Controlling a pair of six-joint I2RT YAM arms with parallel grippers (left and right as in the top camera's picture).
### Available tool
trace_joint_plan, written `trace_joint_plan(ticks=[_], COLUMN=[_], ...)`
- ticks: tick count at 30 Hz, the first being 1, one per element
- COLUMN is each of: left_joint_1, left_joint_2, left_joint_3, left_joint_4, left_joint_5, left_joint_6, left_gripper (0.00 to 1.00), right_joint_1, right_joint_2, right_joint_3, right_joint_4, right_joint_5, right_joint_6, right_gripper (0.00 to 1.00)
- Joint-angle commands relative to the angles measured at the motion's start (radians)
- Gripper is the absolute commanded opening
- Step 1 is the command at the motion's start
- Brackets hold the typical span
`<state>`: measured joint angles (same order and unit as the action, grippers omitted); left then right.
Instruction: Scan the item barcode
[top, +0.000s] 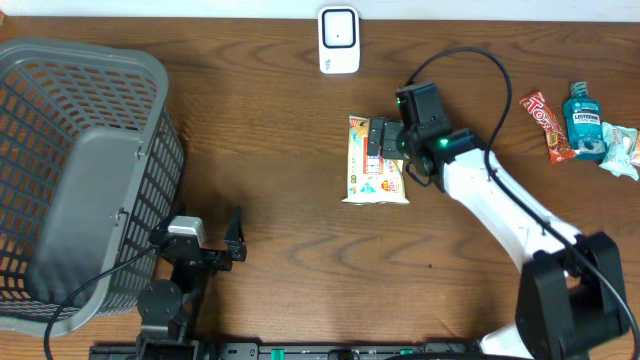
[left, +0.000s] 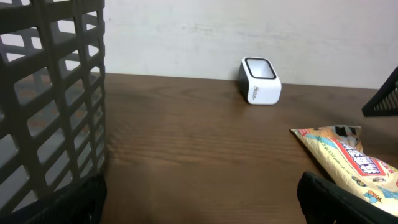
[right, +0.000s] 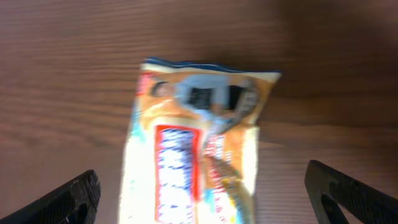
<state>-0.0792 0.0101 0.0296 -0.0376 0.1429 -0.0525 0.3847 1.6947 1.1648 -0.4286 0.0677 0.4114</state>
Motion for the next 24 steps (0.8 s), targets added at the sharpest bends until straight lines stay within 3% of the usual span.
trace_joint_plan(ticks=[1,16,19,20,21,23,24], left_joint_1=[0.005,0.005,0.005,0.005,0.005,0.005,0.005], left_joint_2=[-0.005,-0.005,-0.005,-0.005,-0.005,-0.005,-0.005], left_joint_3=[-0.026,-0.026,-0.026,-0.026,-0.026,-0.026,-0.026], left_joint_4=[-0.017,-0.017,-0.017,-0.017,-0.017,-0.017,-0.017], left_joint_5=[0.002,0.002,0.002,0.002,0.002,0.002,0.002], left_joint_6=[-0.005,-0.005,-0.005,-0.005,-0.005,-0.005,-0.005], left_gripper=[0.98,0.98,0.98,0.98,0.98,0.98,0.98], right_joint_1=[0.073,0.273,0.274,0.274,0.271,0.267,0.266], right_joint_2=[0.016,0.24,0.257,0.267,0.27,0.275,0.275], right_joint_3=[-0.001,-0.001,-0.001,-0.001,-0.001,-0.001,-0.001], right_joint_4=[-0.005,0.031,-0.017,-0.031,-0.048,-0.073,-0.08], right_joint_5=[0.018,0.423,0.428,0.428,0.429,0.428,0.418], right_joint_6=[-0.062,-0.069,-0.066,-0.064,-0.063,-0.04,-0.038], right_gripper=[0.99,0.99,0.8,0.69,0.52,0.36,0.34])
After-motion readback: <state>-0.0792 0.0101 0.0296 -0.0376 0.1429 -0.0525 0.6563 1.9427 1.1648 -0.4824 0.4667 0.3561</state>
